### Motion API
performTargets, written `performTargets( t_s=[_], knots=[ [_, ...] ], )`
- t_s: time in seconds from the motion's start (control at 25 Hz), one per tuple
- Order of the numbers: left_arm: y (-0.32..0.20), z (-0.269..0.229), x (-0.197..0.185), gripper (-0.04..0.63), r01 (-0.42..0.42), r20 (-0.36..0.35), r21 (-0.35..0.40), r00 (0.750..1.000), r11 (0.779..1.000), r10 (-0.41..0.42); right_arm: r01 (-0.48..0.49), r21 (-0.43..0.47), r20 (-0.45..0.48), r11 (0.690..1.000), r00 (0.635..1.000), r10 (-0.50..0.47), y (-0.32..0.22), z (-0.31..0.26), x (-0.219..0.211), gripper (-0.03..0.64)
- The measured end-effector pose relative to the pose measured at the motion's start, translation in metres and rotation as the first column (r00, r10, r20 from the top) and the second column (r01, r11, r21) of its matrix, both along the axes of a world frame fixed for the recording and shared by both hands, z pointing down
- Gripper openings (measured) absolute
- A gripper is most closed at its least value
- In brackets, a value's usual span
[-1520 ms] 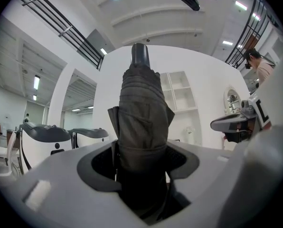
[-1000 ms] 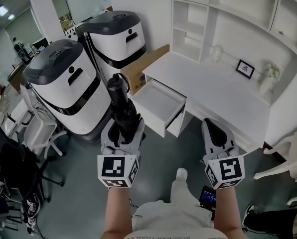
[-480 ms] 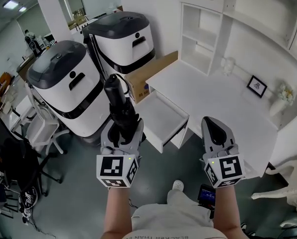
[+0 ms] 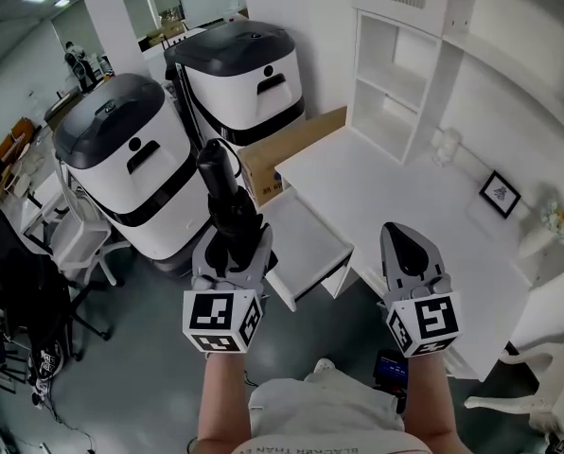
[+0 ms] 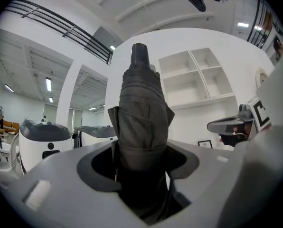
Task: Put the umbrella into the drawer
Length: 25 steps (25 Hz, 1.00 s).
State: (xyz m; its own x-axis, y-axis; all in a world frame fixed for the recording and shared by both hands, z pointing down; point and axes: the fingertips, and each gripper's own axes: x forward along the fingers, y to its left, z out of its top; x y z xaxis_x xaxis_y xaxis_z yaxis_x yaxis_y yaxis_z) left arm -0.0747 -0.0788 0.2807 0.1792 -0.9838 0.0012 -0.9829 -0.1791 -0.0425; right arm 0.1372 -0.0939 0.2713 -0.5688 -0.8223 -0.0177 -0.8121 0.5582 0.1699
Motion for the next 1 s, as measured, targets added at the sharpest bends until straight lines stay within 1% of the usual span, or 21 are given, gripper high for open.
performTargets(
  t_s=[0.32, 0.6, 0.8, 1.0],
  knots=[
    [-0.034, 0.025, 0.015, 0.259, 0.009, -0.013, -0.069, 1.0, 0.998, -0.01, 0.024, -0.045, -0.002, 0.999, 1.0, -0.024, -0.038, 0.02, 0.007, 0.008],
    [-0.06, 0.058, 0.011, 0.259, -0.005, -0.045, -0.155, 0.999, 0.988, -0.002, 0.029, -0.108, -0.002, 0.994, 1.0, -0.029, -0.061, 0.047, -0.001, 0.008],
    [-0.094, 0.089, 0.009, 0.259, -0.026, -0.063, -0.237, 0.998, 0.971, 0.012, 0.013, -0.169, -0.003, 0.985, 1.0, -0.014, -0.09, 0.067, -0.005, 0.008],
    [-0.131, 0.123, 0.005, 0.259, -0.059, -0.08, -0.333, 0.996, 0.941, 0.034, -0.015, -0.233, -0.03, 0.972, 1.0, 0.009, -0.122, 0.092, -0.015, 0.008]
  ],
)
